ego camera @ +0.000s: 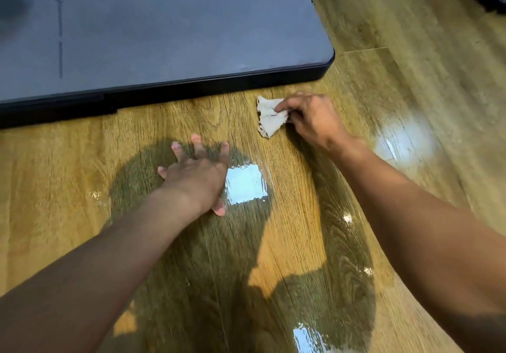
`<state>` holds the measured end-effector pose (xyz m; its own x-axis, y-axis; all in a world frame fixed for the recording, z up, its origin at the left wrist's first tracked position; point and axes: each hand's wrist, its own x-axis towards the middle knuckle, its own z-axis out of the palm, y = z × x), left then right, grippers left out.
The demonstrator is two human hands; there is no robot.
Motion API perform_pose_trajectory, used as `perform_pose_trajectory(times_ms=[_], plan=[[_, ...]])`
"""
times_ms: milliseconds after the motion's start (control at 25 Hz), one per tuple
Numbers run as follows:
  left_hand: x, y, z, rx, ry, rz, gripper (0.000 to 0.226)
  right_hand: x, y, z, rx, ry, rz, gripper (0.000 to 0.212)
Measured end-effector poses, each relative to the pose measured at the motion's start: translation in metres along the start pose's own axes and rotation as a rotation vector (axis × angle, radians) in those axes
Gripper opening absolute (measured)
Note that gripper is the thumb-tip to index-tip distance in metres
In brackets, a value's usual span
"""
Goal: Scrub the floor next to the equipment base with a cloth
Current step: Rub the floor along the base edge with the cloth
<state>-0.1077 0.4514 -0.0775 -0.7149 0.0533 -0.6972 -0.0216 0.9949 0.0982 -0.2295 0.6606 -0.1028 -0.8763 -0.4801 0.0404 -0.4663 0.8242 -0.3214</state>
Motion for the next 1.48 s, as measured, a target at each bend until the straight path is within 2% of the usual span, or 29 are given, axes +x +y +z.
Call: perform_pose_trajectory(times_ms=[240, 360, 480, 600, 720, 800, 960, 1160, 1360, 1480], plan=[[0.002, -0.003, 0.005, 0.022, 0.038, 0.003, 0.124, 0.037, 0.007, -0.003, -0.007, 0.020, 0.023, 0.036], [0.003, -0.006, 0.007, 0.040, 0.051, 0.009, 0.124, -0.012, 0.006, -0.005, 0.023, 0.026, 0.046, 0.030], [0.007, -0.006, 0.009, 0.036, 0.050, 0.001, 0.125, -0.087, 0.011, -0.017, -0.022, -0.039, -0.024, 0.029], [0.008, -0.003, 0.008, 0.015, 0.036, -0.019, 0.125, -0.086, 0.019, -0.021, -0.059, -0.111, -0.066, 0.031], [0.004, -0.006, 0.006, 0.014, 0.054, -0.027, 0.124, -0.074, 0.009, -0.018, -0.056, -0.086, 0.037, 0.035], [0.002, -0.006, 0.006, 0.022, 0.064, -0.021, 0.124, -0.113, 0.005, -0.016, -0.050, -0.068, 0.070, 0.034], [0.002, 0.000, 0.004, -0.002, 0.038, -0.053, 0.125, -0.218, -0.001, -0.018, -0.017, -0.069, -0.070, 0.038], [0.000, 0.001, 0.002, 0.025, 0.067, -0.062, 0.126, -0.183, -0.004, -0.015, 0.011, -0.077, 0.077, 0.032], [0.000, 0.003, 0.004, 0.032, 0.072, -0.067, 0.126, -0.295, -0.016, -0.016, 0.052, -0.040, 0.015, 0.033], [0.003, 0.002, 0.003, 0.026, 0.075, -0.063, 0.128, -0.296, -0.012, -0.017, 0.072, -0.050, 0.020, 0.034]])
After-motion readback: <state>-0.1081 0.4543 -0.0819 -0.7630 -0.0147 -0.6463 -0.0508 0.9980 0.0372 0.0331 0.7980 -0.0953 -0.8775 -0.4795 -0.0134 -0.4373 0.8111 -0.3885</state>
